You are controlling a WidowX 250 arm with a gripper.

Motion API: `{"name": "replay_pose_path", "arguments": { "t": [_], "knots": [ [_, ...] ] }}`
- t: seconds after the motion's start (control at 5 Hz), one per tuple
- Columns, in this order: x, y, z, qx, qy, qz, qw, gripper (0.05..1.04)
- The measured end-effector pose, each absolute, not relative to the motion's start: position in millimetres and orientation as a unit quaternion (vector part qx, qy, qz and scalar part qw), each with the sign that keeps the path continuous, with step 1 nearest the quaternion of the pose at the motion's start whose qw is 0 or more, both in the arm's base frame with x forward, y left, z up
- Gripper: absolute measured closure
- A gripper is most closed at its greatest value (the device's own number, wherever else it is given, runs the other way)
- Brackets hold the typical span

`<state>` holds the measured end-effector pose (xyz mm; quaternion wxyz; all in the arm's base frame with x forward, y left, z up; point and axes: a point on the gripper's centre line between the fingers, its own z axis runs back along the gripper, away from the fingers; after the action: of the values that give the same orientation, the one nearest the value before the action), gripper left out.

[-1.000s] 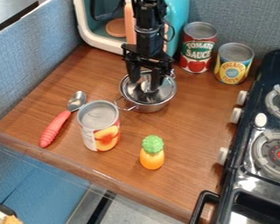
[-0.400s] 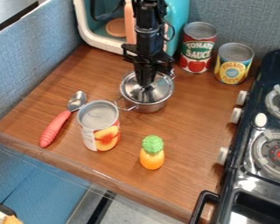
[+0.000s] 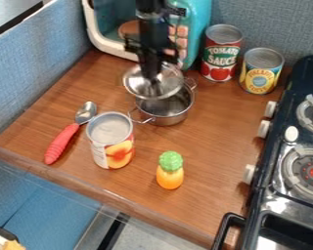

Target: Remove the silver lid and put it to the left side of the table

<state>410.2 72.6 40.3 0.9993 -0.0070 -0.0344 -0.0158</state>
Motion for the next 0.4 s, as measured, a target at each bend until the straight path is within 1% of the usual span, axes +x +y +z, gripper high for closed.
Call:
{"name": "replay_pose_path", "arguments": {
  "t": [0.2,0.4],
  "knots": [
    [409.2,103.3,50.1,-0.005,-0.040,0.016,0.999,1.033],
    [407.6,126.8,58.3,0.006,-0.041,0.033,0.999,1.033]
  ]
}}
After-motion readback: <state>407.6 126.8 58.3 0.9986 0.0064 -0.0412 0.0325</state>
